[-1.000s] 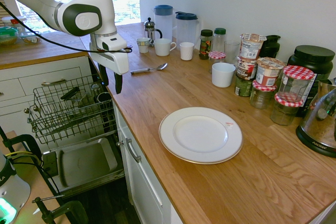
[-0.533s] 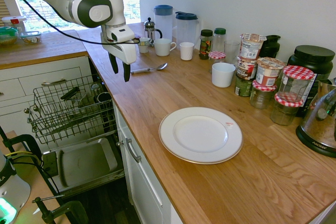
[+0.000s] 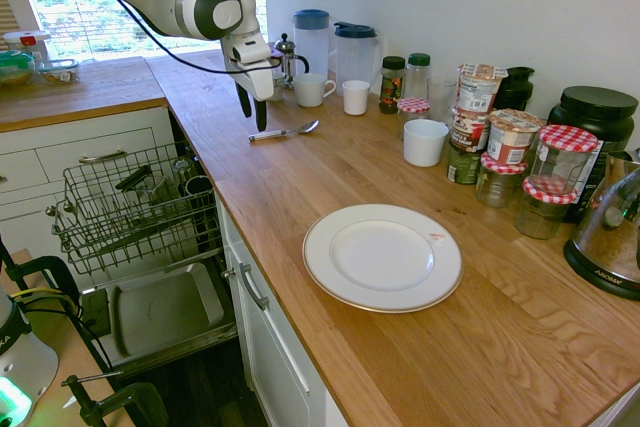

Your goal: Put the spoon in the dishwasher

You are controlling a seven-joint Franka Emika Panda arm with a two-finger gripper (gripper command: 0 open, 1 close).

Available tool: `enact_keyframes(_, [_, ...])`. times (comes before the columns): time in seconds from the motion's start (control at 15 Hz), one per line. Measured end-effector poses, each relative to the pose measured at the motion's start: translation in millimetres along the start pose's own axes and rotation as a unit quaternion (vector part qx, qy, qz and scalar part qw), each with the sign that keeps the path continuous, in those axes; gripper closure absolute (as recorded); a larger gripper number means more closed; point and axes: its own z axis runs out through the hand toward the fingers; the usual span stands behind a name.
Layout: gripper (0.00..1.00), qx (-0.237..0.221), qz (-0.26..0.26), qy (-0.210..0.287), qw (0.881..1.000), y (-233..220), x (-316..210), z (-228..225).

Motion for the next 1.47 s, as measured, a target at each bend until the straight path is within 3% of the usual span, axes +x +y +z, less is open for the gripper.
enact_keyframes(0.67, [0.0, 0.013, 0.088, 0.039, 0.995, -52, 29, 56])
enact_keyframes(1.47, [0.0, 0.004, 0.093, 0.054, 0.994, -62, 31, 70])
